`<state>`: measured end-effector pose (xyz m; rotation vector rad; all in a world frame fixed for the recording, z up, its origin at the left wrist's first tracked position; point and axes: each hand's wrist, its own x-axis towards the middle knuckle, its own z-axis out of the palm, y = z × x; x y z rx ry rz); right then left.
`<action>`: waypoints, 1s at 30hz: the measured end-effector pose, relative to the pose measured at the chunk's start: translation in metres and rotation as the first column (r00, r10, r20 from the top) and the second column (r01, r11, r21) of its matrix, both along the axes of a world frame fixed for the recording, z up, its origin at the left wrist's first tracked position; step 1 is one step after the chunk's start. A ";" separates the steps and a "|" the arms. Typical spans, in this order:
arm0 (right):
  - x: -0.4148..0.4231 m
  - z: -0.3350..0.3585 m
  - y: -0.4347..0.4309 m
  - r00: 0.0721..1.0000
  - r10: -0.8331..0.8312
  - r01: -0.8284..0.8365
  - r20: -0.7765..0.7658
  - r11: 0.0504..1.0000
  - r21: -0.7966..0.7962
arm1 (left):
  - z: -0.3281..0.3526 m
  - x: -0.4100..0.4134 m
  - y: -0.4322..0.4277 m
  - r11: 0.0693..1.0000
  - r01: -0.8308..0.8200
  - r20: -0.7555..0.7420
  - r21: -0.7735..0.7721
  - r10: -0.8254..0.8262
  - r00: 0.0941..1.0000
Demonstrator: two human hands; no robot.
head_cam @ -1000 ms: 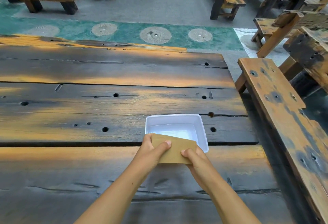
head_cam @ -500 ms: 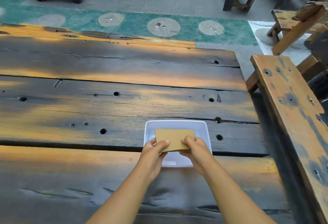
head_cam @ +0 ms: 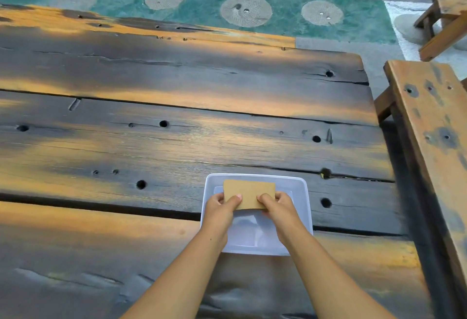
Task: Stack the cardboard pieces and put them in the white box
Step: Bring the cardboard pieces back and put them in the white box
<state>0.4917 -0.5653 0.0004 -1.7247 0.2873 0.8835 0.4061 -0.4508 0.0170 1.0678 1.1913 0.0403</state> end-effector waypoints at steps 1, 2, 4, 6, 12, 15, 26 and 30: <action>0.001 -0.002 -0.002 1.000 -0.001 0.001 0.005 1.000 -0.014 | -0.002 0.002 0.001 0.999 0.043 -0.014 0.009 -0.043 0.999; 0.003 -0.004 -0.004 1.000 -0.004 0.004 0.011 1.000 -0.020 | -0.005 0.004 0.000 0.997 0.076 -0.024 0.015 -0.075 0.997; 0.005 -0.008 -0.008 1.000 -0.014 0.015 0.027 1.000 -0.023 | -0.009 0.009 -0.002 0.994 0.108 -0.038 0.035 -0.107 0.994; 0.007 -0.010 -0.009 0.999 -0.015 0.017 0.039 0.999 -0.029 | -0.011 0.014 -0.003 0.991 0.113 -0.042 0.065 -0.110 0.993; 0.012 -0.016 -0.004 0.997 0.018 -0.012 0.072 0.997 -0.075 | -0.017 0.023 0.000 0.977 0.193 -0.092 0.094 -0.184 0.979; 0.012 -0.020 -0.003 0.992 0.076 -0.062 0.103 0.989 -0.136 | -0.022 0.025 0.002 0.964 0.244 -0.132 0.107 -0.230 0.964; 0.010 -0.020 0.001 0.976 0.164 -0.118 0.146 0.953 -0.280 | -0.023 0.033 0.009 0.908 0.401 -0.212 0.123 -0.371 0.904; 0.011 -0.017 0.003 0.978 0.161 -0.120 0.135 0.956 -0.268 | -0.023 0.035 0.009 0.916 0.383 -0.200 0.120 -0.356 0.913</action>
